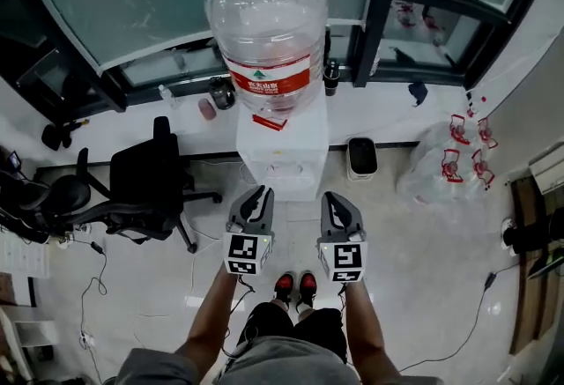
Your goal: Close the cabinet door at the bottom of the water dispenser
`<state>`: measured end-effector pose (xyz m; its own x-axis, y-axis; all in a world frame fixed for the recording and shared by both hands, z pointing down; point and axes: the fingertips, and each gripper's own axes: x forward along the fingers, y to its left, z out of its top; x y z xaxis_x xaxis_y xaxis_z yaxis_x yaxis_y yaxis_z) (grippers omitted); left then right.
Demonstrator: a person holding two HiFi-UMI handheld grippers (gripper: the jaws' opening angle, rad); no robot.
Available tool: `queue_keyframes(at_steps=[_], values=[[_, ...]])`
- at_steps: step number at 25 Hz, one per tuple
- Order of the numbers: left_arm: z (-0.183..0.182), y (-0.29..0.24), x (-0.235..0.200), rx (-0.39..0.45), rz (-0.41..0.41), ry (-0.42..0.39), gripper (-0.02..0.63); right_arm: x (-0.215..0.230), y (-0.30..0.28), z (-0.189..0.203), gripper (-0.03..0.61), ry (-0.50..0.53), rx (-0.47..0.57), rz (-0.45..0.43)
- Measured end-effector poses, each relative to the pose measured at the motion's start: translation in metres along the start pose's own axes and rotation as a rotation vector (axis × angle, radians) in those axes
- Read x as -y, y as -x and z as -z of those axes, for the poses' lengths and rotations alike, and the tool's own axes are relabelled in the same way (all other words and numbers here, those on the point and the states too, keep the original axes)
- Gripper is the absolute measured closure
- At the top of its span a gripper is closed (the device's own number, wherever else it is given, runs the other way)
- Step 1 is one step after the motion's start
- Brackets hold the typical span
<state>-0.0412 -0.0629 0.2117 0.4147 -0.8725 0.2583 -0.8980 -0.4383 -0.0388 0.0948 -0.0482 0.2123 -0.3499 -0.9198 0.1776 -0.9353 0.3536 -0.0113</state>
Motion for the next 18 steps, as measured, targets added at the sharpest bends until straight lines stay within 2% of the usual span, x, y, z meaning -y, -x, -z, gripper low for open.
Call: queue_keyframes(at_steps=[4, 8, 18], values=[[-0.020, 0.028, -0.003, 0.026, 0.009, -0.011, 0.555, -0.013, 0.019, -0.022, 0.560, 0.025, -0.009, -0.004], [-0.026, 0.055, -0.008, 0.030, -0.001, 0.008, 0.560, -0.026, 0.035, -0.040, 0.558, 0.056, -0.001, -0.006], [-0.035, 0.090, -0.031, 0.041, -0.031, 0.007, 0.563, -0.043, 0.048, -0.047, 0.560, 0.046, 0.022, -0.003]])
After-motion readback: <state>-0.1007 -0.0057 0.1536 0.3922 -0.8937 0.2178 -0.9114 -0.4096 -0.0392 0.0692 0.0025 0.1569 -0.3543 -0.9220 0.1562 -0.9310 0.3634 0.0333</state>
